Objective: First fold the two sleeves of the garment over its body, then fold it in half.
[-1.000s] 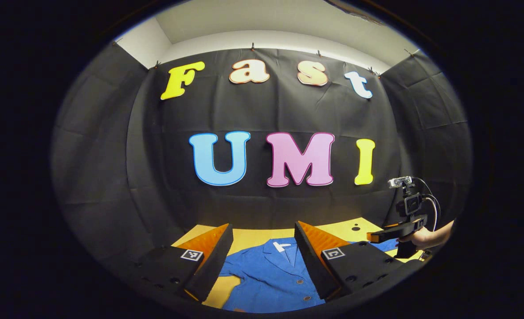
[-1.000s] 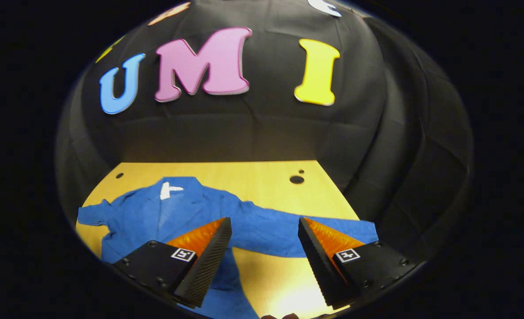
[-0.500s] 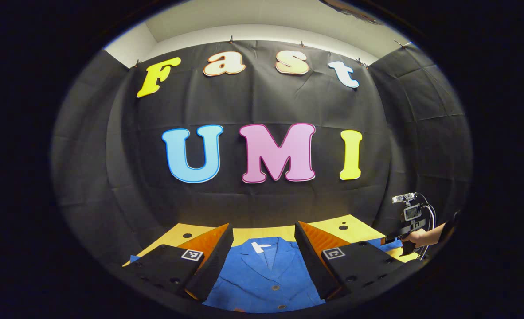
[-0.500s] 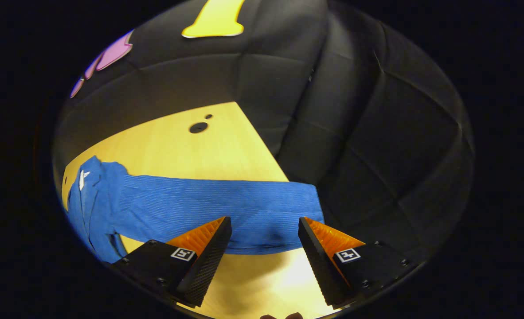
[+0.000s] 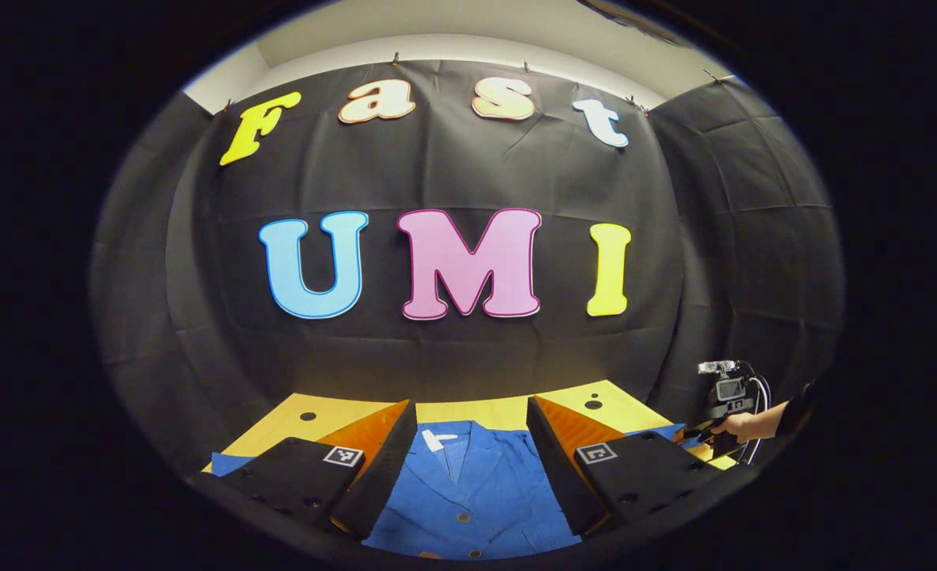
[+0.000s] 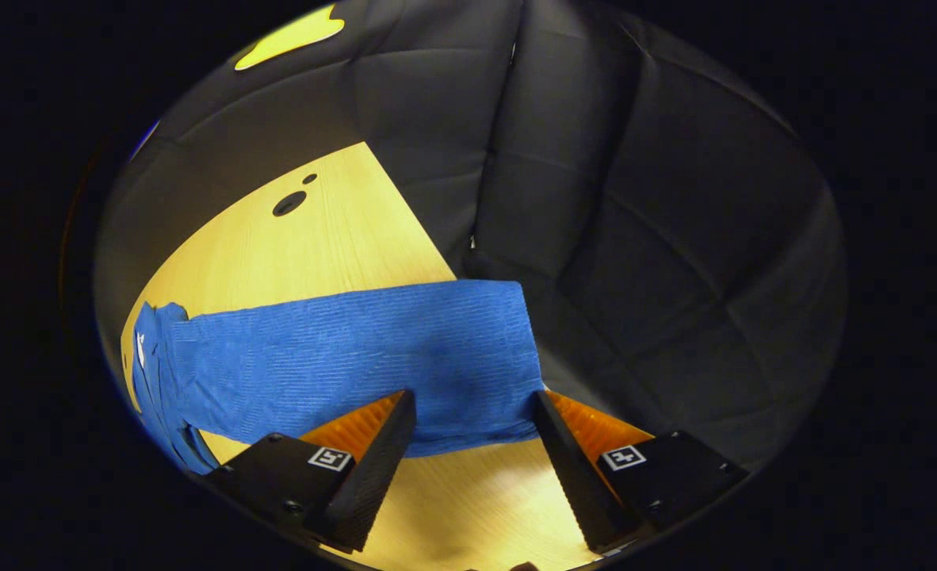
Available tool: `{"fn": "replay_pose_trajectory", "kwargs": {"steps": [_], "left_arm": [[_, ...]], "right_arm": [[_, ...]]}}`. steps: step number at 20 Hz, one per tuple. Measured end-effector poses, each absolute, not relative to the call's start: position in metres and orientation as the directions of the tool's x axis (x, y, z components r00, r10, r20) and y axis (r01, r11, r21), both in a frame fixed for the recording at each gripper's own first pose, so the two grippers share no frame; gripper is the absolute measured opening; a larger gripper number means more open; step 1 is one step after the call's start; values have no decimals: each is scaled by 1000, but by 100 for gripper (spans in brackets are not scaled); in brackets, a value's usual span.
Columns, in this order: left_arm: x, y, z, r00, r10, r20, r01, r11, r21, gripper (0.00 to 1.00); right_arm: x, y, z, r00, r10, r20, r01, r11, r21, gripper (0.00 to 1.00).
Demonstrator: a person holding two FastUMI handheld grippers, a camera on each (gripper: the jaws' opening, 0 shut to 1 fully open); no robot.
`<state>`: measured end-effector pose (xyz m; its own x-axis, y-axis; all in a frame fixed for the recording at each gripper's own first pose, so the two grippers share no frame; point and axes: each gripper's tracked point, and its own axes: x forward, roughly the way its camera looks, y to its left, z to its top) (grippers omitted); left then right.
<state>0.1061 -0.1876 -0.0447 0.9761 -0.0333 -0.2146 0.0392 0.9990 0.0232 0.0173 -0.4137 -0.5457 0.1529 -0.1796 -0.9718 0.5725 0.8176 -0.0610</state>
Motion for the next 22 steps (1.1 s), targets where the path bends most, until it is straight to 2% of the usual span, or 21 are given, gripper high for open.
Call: {"fn": "replay_pose_trajectory", "kwargs": {"steps": [2, 3, 4, 8, 9, 10, 11, 14, 19, 22], "left_arm": [[106, -191, -42, 977, -38, -207, 44, 999, 23, 80], [106, -192, -41, 978, -37, -205, 43, 999, 25, 80], [105, -192, -42, 978, -37, -207, 43, 999, 26, 80], [100, -189, -45, 975, -29, -221, 37, 999, 34, 80], [99, -186, -46, 974, -23, -224, 31, 999, 34, 80], [98, -185, -47, 974, -18, -227, 25, 999, 30, 80], [96, -182, -47, 973, -14, -230, 20, 999, 25, 80], [89, -175, -47, 972, -1, -237, 5, 1000, 19, 80], [76, -153, -48, 973, 8, -230, -7, 1000, 5, 80], [67, -134, -48, 974, 16, -227, -18, 1000, -9, 80]], "right_arm": [[18, -412, -547, 156, -173, -973, 567, 822, -55, 99], [18, -411, -547, 169, -172, -970, 553, 831, -51, 85], [23, -407, -546, 190, -161, -968, 529, 848, -37, 81], [33, -392, -549, 218, -181, -959, 510, 859, -46, 21], [34, -390, -550, 219, -170, -961, 520, 854, -33, 12], [38, -385, -549, 235, -141, -962, 523, 852, 3, 11], [39, -380, -545, 241, -119, -963, 520, 854, 24, 5], [49, -371, -537, 268, -152, -951, 498, 867, 2, 5], [94, -343, -480, 419, -157, -894, 485, 871, 75, 5], [121, -300, -442, 487, -114, -866, 444, 886, 133, 5]]}}
